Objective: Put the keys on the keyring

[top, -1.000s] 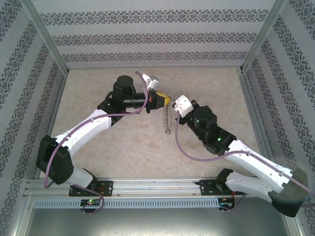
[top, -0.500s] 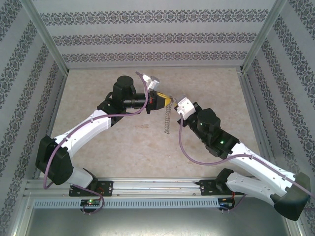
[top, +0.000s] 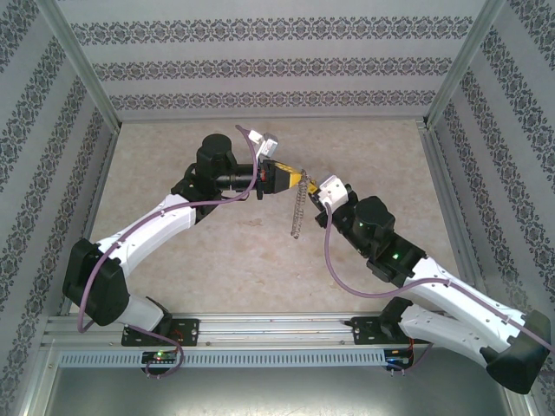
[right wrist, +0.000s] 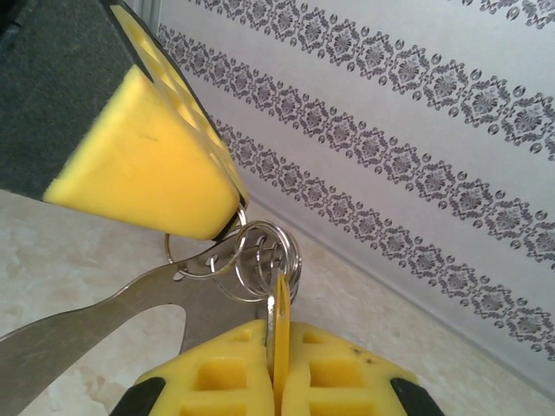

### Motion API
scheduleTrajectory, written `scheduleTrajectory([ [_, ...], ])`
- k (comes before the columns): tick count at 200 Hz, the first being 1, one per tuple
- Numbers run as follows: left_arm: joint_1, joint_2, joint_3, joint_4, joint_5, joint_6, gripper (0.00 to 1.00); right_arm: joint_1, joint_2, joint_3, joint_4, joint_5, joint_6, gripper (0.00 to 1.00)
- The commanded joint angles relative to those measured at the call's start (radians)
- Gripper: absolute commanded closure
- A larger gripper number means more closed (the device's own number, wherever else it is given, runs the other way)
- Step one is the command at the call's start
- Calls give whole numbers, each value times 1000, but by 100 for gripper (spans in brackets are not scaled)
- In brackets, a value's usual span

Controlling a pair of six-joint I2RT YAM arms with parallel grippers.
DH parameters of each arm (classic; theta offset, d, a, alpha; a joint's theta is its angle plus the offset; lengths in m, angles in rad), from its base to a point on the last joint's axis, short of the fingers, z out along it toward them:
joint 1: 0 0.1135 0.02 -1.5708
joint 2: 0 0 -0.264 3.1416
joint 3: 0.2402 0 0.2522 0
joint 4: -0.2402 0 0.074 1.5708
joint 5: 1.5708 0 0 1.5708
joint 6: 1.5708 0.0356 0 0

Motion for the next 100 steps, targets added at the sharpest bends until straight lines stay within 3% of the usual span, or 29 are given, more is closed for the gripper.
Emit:
scheduleTrajectory([
  [1,40,-1,-14,54,-22,-35,100,8,-35,-3,66,45,48,100],
  [100,38,14,-22,114,-2,-79,100,38,33,21,91,54,36,100],
])
